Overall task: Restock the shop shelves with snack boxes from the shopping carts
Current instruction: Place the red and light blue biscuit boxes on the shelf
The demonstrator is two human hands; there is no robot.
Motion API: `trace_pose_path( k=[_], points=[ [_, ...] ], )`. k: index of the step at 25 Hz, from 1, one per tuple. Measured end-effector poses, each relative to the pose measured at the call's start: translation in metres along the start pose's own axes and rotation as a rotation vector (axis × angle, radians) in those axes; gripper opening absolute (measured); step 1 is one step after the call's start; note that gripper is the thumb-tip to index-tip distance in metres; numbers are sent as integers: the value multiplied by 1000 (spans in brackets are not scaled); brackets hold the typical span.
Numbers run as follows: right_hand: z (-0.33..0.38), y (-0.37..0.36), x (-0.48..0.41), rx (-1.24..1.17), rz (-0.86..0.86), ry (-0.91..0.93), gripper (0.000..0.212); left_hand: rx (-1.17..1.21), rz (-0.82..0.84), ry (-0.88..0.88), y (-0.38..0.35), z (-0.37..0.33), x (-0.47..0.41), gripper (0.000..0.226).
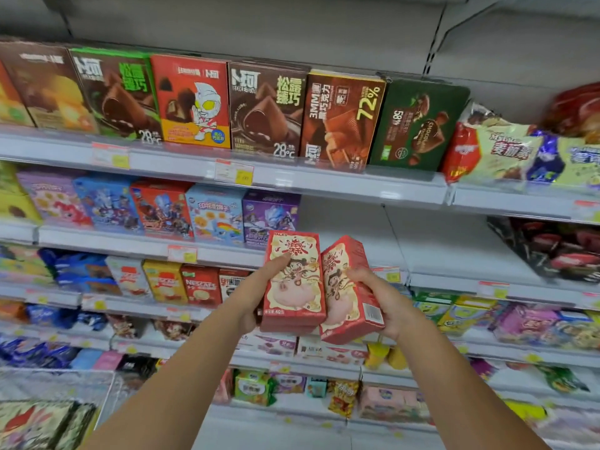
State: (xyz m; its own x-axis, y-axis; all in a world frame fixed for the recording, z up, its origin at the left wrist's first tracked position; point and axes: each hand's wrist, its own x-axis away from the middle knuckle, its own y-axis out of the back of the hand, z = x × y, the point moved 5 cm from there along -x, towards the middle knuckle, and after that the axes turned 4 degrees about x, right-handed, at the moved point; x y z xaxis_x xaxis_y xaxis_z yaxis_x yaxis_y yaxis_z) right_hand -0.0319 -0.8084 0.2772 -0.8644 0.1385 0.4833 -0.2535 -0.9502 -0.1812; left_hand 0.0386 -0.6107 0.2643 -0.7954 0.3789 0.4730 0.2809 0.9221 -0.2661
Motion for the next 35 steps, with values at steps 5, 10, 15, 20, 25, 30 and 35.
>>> trace_pose_path(
  k=[5, 10, 15, 20, 25, 30, 35],
  points=[
    [27, 21, -29, -62, -136, 89, 22, 78, 32, -15, 15, -19, -9, 52],
    [71, 32, -75, -125, -143, 201, 22, 184, -16, -41, 34, -22, -17, 47],
    [97, 28, -120, -102, -41, 279, 24, 229, -79, -76, 30, -14, -24, 49],
    [100, 35, -141, 289, -18, 407, 54, 246, -118, -105, 18, -4, -25, 56],
    [85, 24, -149, 437, 140, 349, 58, 245, -117, -100, 17, 3, -22, 63],
    [78, 20, -130, 556, -53, 440, 78, 195, -95, -82, 10, 7, -19, 56],
    [36, -12, -59, 598, -80, 558, 19, 122, -11, -74, -9, 10, -28, 49]
  ],
)
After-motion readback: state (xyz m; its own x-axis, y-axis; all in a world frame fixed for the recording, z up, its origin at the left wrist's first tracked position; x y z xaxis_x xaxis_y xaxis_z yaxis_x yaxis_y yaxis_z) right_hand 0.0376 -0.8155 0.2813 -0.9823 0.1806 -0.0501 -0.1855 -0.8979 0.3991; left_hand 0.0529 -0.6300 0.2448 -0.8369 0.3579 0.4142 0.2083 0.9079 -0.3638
